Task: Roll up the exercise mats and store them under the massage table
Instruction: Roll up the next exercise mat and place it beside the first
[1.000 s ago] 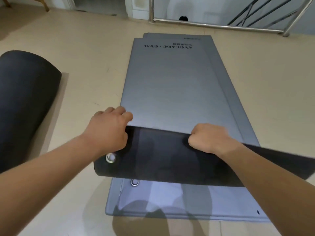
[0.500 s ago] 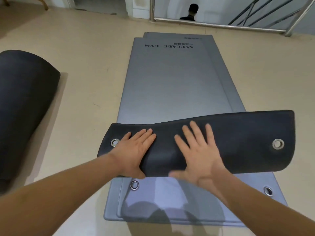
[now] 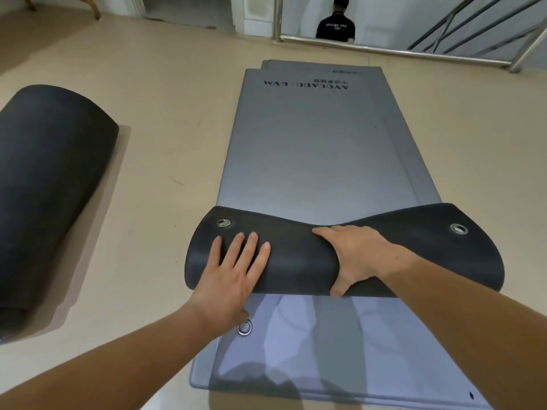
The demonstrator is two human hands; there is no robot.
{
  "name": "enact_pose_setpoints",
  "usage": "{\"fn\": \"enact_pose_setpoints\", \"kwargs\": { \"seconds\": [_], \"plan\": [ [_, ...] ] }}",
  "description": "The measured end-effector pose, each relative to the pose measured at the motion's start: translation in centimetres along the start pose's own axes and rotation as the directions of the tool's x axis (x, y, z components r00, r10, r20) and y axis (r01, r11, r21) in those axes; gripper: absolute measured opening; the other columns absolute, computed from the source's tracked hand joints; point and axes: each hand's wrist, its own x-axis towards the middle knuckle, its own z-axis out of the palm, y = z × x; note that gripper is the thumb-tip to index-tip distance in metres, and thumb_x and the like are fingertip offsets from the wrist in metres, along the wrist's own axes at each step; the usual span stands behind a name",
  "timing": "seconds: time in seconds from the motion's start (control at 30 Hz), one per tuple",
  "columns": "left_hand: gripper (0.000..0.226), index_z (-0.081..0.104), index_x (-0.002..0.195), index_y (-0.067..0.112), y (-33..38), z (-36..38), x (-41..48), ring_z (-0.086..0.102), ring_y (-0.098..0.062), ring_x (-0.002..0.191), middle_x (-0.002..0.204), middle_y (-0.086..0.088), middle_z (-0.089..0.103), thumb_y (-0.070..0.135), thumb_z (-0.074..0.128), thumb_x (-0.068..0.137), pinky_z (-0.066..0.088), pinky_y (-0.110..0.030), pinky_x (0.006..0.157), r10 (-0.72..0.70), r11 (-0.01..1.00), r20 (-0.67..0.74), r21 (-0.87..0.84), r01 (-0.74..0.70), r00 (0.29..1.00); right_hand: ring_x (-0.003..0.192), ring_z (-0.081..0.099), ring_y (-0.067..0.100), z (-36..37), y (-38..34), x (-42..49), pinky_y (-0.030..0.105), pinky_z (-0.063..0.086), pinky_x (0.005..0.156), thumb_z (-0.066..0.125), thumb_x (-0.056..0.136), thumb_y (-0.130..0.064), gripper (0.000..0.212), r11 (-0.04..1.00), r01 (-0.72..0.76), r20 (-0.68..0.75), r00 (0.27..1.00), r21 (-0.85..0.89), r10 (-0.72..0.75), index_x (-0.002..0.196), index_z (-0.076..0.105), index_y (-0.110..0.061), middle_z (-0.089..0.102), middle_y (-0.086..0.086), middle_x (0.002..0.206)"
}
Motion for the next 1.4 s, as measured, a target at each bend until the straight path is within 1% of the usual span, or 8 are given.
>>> {"fn": "enact_pose_setpoints", "kwargs": {
  "seconds": [0.23,0.4,0.57,0.7,0.9,1.1,1.27,1.4],
  "plan": [
    [0.126,-0.021,0.161,0.022,-0.2,-1.0,4.2,0.031,-0.040,0.142,0.158,-0.018,0.020,0.058,0.071,0.082,0.033,-0.059,0.115,-0.038,0.998,0.003,-0.044,0.038,0.999,0.162,-0.016,0.038,2.8,-1.1,-2.5,0.062,-0.001,0.130,0.069,0.078,-0.081,0.132,0.973,-0.168,-0.233,0.964,-0.160,0.128,0.167,-0.015,-0.032,-0.016,0.011,0.177],
    [0.117,-0.006,0.161,0.019,-0.2,-1.7,4.2,0.044,-0.037,0.129,0.148,-0.014,0.035,0.062,0.068,0.081,0.042,-0.052,0.107,-0.029,1.000,0.018,0.006,0.029,0.999,0.156,-0.028,0.049,8.3,-2.0,-5.3,0.070,-0.007,0.123,0.068,0.085,-0.075,0.144,0.929,-0.257,-0.311,0.935,-0.267,0.169,0.148,-0.051,-0.025,-0.036,0.028,0.166],
    [0.108,0.011,0.158,0.023,-0.6,-3.3,4.2,0.048,-0.035,0.126,0.141,-0.010,0.046,0.061,0.071,0.076,0.043,-0.053,0.107,-0.070,0.997,0.070,-0.031,0.072,0.995,0.159,0.008,0.047,5.5,1.0,-2.2,0.063,0.011,0.127,0.074,0.089,-0.051,0.130,0.946,-0.208,-0.314,0.941,-0.249,0.124,0.158,-0.034,-0.029,0.008,0.030,0.169],
    [0.092,0.029,0.148,0.030,-2.3,-6.0,3.3,0.054,-0.029,0.117,0.130,-0.002,0.057,0.066,0.069,0.073,0.046,-0.046,0.098,-0.034,0.998,0.108,-0.046,0.039,0.994,0.122,0.055,0.030,2.2,1.0,-2.4,0.046,0.043,0.107,0.080,0.076,-0.049,0.108,0.977,-0.073,-0.221,0.975,-0.200,0.027,0.157,0.010,-0.037,0.055,0.007,0.133],
    [0.066,0.052,0.112,0.047,-6.4,-13.1,0.5,0.063,-0.007,0.085,0.093,0.017,0.066,0.058,0.080,0.053,0.056,-0.032,0.074,0.147,0.970,0.272,-0.227,-0.085,0.951,0.096,0.064,0.018,-2.7,-0.5,-7.3,0.042,0.057,0.089,0.087,0.063,-0.056,0.094,0.999,0.040,0.016,0.999,-0.037,-0.039,0.137,0.029,-0.048,0.063,-0.010,0.110],
    [0.069,0.069,0.118,0.045,-8.2,-16.8,3.5,0.074,-0.015,0.101,0.111,0.016,0.076,0.030,0.101,0.058,0.064,-0.041,0.091,0.258,0.860,0.620,-0.497,0.116,0.741,0.111,0.068,0.015,-6.4,1.1,-7.3,0.042,0.059,0.101,0.106,0.054,-0.037,0.090,0.943,-0.066,0.452,0.887,0.325,-0.093,0.124,0.052,-0.051,0.067,-0.019,0.120],
    [0.087,0.042,0.152,0.037,-7.6,-13.7,3.2,0.055,-0.019,0.128,0.143,0.008,0.052,0.028,0.085,0.077,0.052,-0.044,0.107,0.151,0.852,0.473,-0.507,0.128,0.868,0.118,0.068,0.025,-6.1,2.3,-2.0,0.052,0.058,0.104,0.109,0.045,-0.037,0.102,0.931,-0.156,0.478,0.878,0.330,-0.022,0.133,0.058,-0.050,0.067,-0.012,0.130],
    [0.101,0.016,0.165,0.035,-5.8,-11.3,0.5,0.017,-0.024,0.158,0.172,0.001,0.018,0.043,0.073,0.082,0.025,-0.046,0.128,0.121,0.956,0.117,-0.280,-0.084,0.986,0.137,0.054,0.031,-7.5,3.9,-0.5,0.052,0.047,0.113,0.105,0.049,-0.052,0.120,0.921,-0.193,0.189,0.973,0.337,0.134,0.154,0.046,-0.046,0.054,-0.002,0.150]
  ]
}}
